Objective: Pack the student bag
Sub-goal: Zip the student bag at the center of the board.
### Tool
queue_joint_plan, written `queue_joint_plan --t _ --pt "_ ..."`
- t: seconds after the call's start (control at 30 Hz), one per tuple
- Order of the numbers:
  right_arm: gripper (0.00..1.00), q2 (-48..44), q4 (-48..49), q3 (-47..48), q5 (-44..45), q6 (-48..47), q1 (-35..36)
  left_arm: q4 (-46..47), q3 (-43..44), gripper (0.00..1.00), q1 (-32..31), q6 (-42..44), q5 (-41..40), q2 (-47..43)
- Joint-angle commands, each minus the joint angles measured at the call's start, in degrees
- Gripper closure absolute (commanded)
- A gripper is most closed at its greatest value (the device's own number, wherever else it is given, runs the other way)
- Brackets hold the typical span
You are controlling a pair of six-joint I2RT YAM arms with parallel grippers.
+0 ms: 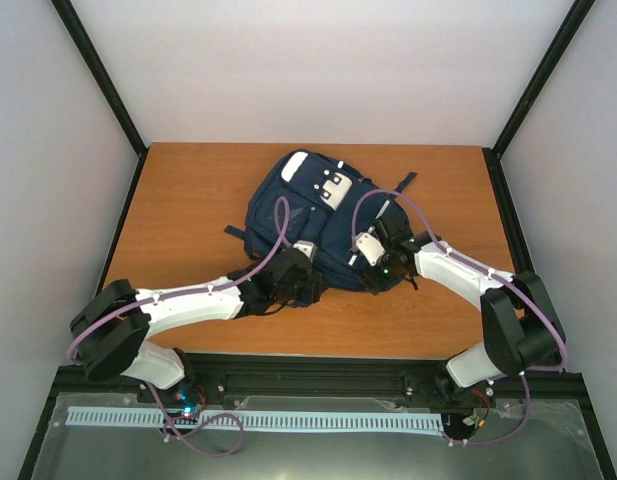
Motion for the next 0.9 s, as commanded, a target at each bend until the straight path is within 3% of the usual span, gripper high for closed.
queue_joint_plan --t 0.0,0.17,0.43,0.6,0.77,0.87 --pt "0.35 2.4 -0.3 1.9 1.8 1.2 0.5 1.8 -1.2 0.39 -0.1 -1.8 -2.0 -3.5" --pt "0.5 -0.1 0.1 1.2 7.0 1.4 -0.5 1.7 -2.1 0.39 -0.1 -2.4 -3.1 -5.7" --pt "0.88 -4.9 0.3 -1.3 1.0 -1.6 -1.9 2.6 -1.3 0.39 -0.1 -2.6 -1.7 -4.6" --pt "0.9 -2.5 -0.6 -0.8 -3.0 -3.2 -1.9 2.7 0.8 0.39 -0.1 -3.4 -1.0 -1.9" --pt "0.76 0.2 -0.8 -0.7 -4.4 -3.1 -2.0 2.7 2.0 0.39 -0.1 -3.7 0.2 -0.8" --pt "0.76 0.8 -0.3 -0.4 -1.9 -2.2 -2.0 2.9 2.4 0.39 -0.1 -3.4 0.4 0.1"
